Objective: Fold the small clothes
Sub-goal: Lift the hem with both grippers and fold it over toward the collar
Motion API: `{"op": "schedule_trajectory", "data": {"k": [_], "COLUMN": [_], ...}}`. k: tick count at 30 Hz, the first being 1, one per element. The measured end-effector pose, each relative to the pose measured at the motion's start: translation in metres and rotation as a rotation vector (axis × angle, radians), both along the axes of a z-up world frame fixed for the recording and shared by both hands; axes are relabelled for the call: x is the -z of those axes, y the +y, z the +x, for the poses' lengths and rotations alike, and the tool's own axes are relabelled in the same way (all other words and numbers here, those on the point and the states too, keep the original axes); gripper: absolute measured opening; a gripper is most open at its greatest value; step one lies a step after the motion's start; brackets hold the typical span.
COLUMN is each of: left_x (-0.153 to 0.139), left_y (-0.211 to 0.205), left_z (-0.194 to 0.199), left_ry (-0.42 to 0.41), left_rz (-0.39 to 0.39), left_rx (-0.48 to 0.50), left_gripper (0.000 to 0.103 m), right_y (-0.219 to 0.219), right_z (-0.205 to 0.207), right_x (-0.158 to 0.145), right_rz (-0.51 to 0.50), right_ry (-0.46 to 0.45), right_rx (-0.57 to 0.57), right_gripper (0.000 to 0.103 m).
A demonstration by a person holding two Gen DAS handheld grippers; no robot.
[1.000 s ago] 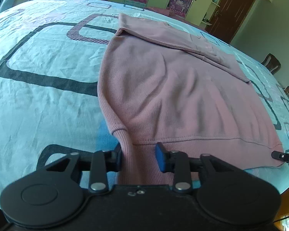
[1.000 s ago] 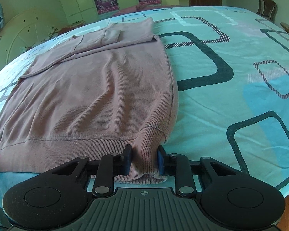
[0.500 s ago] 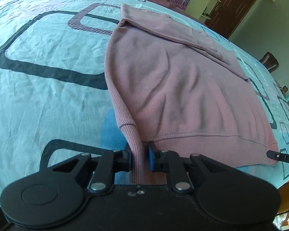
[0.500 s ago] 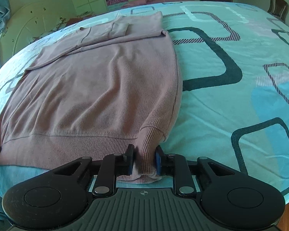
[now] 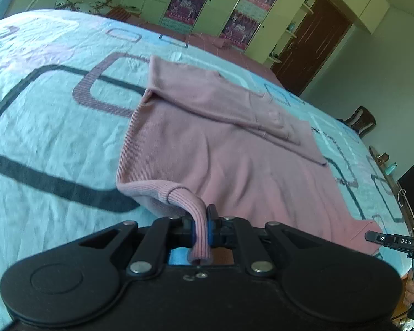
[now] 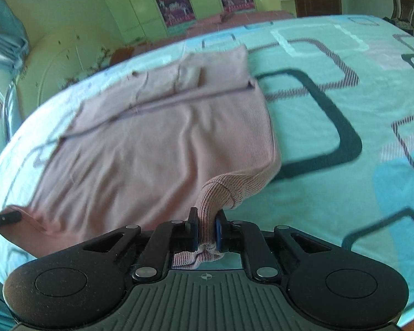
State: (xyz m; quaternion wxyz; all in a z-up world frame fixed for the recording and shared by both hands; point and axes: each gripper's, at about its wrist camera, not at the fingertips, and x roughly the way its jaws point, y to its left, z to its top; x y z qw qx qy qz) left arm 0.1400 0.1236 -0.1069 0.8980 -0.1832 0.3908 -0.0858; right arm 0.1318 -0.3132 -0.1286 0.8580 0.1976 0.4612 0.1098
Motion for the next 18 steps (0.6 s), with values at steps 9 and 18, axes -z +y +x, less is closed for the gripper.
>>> {"op": "schedule_trajectory", "data": {"k": [9,18], "left_x": [-0.041,-0.042], "left_y": [-0.006,-0.011], "left_z": [0.083,0.197], "left_ry": [-0.174,-0.237], "left_rz": [-0.017,-0.035], "left_rx": [-0.035,-0.126], "left_gripper": [0.007,0.005], "right_y": [-0.019,-0.034], "right_z": [0.088,0.212], "right_x": [-0.036,-0.021], "right_rz": [0.062,0.147], "right_ry": [-0.164,-0.198], "right_rx": [0.101,0.227], "right_gripper": [0.01,0.01]}}
